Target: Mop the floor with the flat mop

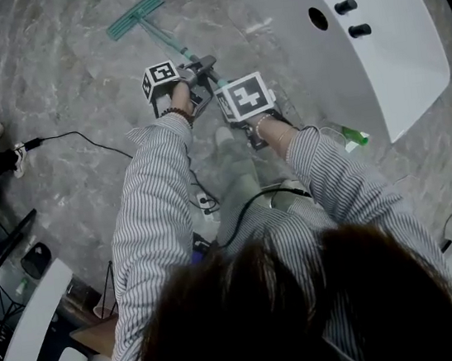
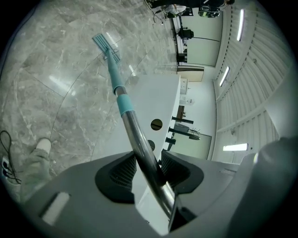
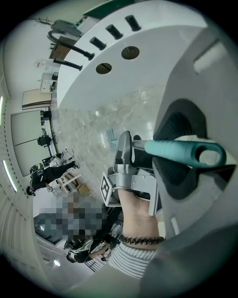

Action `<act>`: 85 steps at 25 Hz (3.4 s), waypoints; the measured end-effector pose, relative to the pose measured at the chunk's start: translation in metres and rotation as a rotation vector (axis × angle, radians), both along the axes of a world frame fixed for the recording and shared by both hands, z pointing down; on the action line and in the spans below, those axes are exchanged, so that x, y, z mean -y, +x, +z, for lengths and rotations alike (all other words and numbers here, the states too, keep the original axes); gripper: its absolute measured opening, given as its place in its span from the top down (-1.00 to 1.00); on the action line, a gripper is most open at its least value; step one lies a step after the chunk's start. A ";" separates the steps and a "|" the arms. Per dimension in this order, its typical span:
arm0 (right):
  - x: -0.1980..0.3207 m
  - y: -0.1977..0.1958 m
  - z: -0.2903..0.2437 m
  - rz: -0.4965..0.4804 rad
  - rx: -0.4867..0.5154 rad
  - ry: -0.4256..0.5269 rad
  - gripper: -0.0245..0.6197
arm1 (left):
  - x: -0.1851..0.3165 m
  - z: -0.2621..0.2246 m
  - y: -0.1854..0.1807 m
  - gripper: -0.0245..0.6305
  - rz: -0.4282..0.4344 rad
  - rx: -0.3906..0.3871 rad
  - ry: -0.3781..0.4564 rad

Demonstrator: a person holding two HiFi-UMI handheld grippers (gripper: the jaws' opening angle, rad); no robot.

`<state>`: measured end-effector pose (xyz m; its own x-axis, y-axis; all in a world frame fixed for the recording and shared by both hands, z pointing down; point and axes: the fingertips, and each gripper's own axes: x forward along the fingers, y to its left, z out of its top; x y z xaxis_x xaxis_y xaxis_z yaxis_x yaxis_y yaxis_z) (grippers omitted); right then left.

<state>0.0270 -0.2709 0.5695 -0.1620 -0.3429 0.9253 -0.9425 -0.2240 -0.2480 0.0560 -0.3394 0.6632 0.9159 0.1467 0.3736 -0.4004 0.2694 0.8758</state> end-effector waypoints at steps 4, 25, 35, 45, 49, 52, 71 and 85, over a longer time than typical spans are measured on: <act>-0.025 -0.002 0.000 0.005 0.004 0.004 0.58 | -0.026 0.000 -0.002 0.41 0.012 0.010 0.000; -0.349 0.006 -0.016 0.037 0.016 0.030 0.58 | -0.353 -0.017 0.006 0.40 0.041 -0.019 0.000; -0.555 0.018 -0.010 -0.017 0.009 0.002 0.58 | -0.555 -0.011 0.019 0.40 -0.046 -0.072 -0.011; -0.682 0.024 -0.074 -0.026 0.010 0.054 0.57 | -0.699 -0.068 0.027 0.40 0.103 -0.104 -0.143; -0.711 0.021 -0.098 -0.028 0.010 0.026 0.57 | -0.732 -0.092 0.025 0.40 0.119 -0.130 -0.192; -0.724 0.019 -0.107 -0.034 0.012 0.004 0.57 | -0.748 -0.100 0.022 0.40 0.139 -0.143 -0.215; -0.742 0.003 -0.105 -0.016 0.013 -0.019 0.57 | -0.769 -0.099 0.008 0.40 0.217 -0.157 -0.233; -0.739 0.004 -0.106 0.000 -0.005 -0.003 0.57 | -0.769 -0.101 0.009 0.33 0.305 -0.156 -0.200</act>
<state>0.0310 0.4679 0.4632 -0.1569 -0.3400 0.9272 -0.9438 -0.2249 -0.2421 0.0655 0.4292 0.5625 0.8627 0.4765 0.1695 -0.3543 0.3301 0.8750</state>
